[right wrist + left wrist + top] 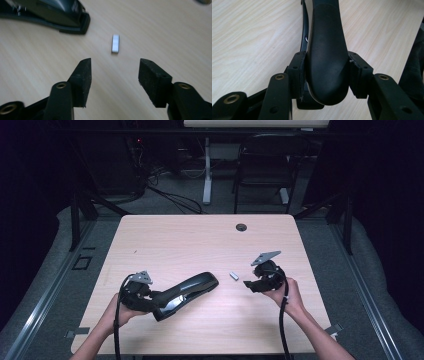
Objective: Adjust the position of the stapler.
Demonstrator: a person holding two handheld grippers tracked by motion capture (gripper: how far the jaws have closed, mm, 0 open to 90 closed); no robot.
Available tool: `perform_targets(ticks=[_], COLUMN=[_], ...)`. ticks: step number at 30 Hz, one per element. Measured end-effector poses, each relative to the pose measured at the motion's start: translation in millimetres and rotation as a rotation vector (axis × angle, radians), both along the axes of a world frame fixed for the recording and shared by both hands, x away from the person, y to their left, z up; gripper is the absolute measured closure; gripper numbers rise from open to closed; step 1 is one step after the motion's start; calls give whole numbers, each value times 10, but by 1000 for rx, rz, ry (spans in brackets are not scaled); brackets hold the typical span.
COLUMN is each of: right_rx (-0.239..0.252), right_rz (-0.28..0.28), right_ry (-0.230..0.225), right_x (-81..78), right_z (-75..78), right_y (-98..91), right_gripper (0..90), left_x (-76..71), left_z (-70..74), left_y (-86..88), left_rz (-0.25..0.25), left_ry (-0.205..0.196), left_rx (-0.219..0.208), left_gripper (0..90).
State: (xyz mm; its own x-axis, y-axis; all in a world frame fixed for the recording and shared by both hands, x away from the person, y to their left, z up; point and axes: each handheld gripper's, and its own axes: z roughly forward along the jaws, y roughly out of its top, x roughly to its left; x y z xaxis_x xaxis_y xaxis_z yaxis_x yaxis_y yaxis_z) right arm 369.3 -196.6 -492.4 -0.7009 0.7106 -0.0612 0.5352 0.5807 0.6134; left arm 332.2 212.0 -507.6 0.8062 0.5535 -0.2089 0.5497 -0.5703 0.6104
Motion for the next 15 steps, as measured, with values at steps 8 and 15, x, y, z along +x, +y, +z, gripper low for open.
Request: perform_targets(ticks=[8, 15], right_rx=[69, 70], right_rz=[77, 144], right_ry=[9, 22], right_x=[21, 52], right_z=[-62, -146], right_y=[377, 671], right_gripper=[787, 897], left_x=[-14, -22], left_z=[4, 6], left_y=[-106, -153], left_rz=[-9, -23], left_ry=[13, 5], left_rx=[6, 17], left_gripper=[533, 529])
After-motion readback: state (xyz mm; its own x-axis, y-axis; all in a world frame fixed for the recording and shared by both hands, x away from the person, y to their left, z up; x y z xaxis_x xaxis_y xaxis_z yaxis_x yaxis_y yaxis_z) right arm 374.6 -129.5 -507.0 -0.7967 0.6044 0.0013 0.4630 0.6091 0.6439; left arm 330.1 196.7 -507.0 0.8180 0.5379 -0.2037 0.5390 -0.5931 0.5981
